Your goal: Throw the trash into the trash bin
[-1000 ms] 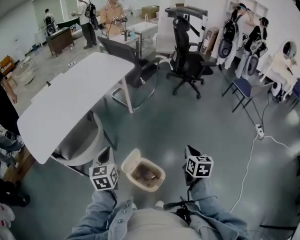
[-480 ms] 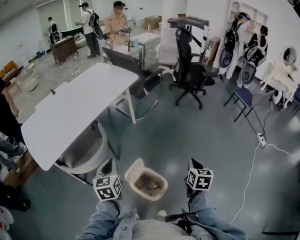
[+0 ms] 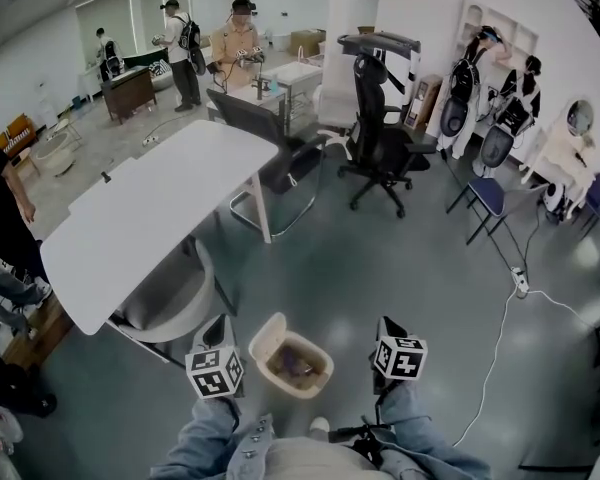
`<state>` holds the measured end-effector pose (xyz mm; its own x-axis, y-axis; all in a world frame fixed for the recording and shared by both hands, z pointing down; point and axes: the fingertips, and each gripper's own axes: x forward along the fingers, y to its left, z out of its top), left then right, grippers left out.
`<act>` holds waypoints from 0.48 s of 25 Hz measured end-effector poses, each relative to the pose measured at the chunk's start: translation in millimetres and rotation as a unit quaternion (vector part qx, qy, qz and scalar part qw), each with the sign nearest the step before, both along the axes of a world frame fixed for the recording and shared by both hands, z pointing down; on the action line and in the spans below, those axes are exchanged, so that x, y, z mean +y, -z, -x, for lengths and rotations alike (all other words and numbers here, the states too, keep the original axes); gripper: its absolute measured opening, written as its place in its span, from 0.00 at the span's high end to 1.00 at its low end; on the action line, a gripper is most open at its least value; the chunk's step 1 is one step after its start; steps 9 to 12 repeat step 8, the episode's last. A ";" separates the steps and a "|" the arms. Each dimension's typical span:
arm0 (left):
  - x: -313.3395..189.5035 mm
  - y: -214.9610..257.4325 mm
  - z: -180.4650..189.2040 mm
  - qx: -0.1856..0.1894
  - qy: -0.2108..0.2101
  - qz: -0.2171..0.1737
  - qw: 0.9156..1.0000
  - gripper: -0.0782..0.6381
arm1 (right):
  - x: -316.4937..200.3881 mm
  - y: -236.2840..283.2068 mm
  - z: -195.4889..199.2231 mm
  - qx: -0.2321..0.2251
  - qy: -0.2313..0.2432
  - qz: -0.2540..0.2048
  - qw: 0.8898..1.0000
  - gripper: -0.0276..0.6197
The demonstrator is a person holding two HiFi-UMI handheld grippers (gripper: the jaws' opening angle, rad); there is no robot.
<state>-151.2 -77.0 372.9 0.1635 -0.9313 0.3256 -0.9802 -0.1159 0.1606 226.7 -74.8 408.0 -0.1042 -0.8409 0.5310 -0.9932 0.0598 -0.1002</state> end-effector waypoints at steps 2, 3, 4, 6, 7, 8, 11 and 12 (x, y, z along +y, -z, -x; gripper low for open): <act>-0.5 -0.3 2.8 0.002 -0.001 0.001 1.000 0.88 | 0.3 0.8 2.8 0.004 0.000 0.001 1.000 0.95; -0.9 -0.6 4.0 0.003 -0.001 0.001 1.000 0.88 | -0.1 1.0 4.0 0.004 0.000 0.002 1.000 0.95; -1.1 -1.0 4.8 0.004 -0.001 0.002 1.000 0.88 | -0.7 1.5 5.0 0.005 0.000 0.002 1.000 0.95; -1.1 -1.3 5.6 0.007 -0.001 0.003 1.000 0.88 | -1.2 2.8 6.3 0.005 0.002 0.002 1.000 0.95; -0.9 -1.2 5.7 0.009 -0.001 0.003 1.000 0.88 | -1.1 3.4 6.7 0.005 0.002 0.003 1.000 0.95; -0.7 -1.1 5.6 0.010 -0.001 0.004 1.000 0.88 | -1.0 4.0 7.0 0.005 0.003 0.003 1.000 0.95; -0.7 -1.1 5.6 0.010 -0.001 0.004 1.000 0.88 | -1.0 4.0 7.0 0.005 0.003 0.003 1.000 0.95; -0.7 -1.1 5.6 0.010 -0.001 0.004 1.000 0.88 | -1.0 4.0 7.0 0.005 0.003 0.003 1.000 0.95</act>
